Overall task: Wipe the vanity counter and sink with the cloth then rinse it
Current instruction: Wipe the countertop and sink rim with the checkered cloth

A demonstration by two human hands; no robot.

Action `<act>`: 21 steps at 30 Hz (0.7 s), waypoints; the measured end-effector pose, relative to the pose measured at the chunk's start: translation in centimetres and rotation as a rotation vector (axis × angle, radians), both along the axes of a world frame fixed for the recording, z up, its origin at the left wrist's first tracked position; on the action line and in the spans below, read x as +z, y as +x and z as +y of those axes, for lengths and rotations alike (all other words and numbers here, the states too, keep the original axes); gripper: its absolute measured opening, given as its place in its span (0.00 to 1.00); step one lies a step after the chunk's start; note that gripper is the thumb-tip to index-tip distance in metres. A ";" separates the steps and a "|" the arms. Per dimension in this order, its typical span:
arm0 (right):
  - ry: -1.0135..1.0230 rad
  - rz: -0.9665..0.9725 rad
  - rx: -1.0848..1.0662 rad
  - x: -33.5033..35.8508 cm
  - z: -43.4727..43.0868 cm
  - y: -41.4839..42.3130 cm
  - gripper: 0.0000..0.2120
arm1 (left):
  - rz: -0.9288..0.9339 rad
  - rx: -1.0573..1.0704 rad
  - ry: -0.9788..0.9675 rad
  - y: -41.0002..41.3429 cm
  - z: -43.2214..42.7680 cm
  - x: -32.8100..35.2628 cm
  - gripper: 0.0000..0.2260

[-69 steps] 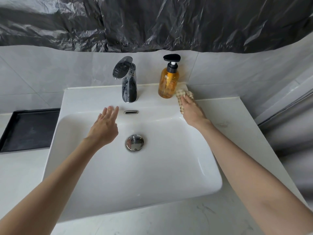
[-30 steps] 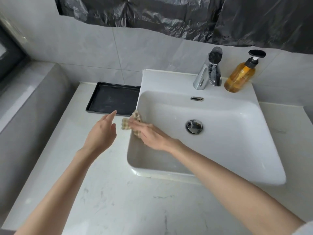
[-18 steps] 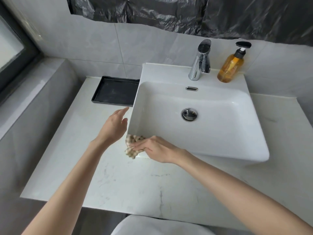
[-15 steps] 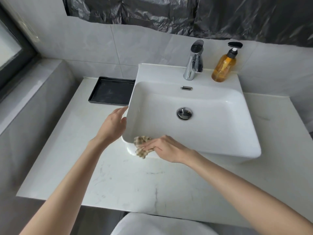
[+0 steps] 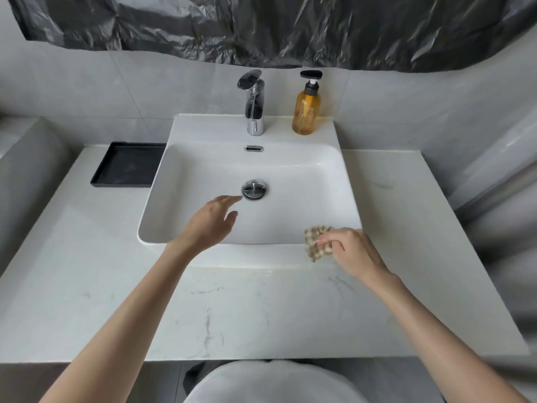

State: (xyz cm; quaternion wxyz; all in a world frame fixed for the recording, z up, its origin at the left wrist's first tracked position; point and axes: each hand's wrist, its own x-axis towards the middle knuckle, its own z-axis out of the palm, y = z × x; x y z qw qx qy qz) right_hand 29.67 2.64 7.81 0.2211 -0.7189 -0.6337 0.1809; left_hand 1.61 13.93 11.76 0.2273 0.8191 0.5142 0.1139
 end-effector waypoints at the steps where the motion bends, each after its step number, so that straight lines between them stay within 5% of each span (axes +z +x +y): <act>1: 0.098 0.022 -0.049 -0.1 -0.7 0.6 0.21 | 0.010 -0.022 -0.002 0.4 -0.2 -0.1 0.18; 5: 0.310 0.077 -0.295 -0.9 -3.4 2.2 0.23 | 0.026 -0.080 -0.028 1.0 -0.9 -0.3 0.16; 14: 0.133 0.452 -0.546 -4.2 -3.6 -2.8 0.36 | 0.096 -0.188 -0.140 -1.0 -0.7 -1.9 0.15; 21: 0.044 0.706 -0.864 -5.9 0.2 -10.1 0.34 | 0.082 -0.343 -0.087 -5.1 1.2 -3.3 0.12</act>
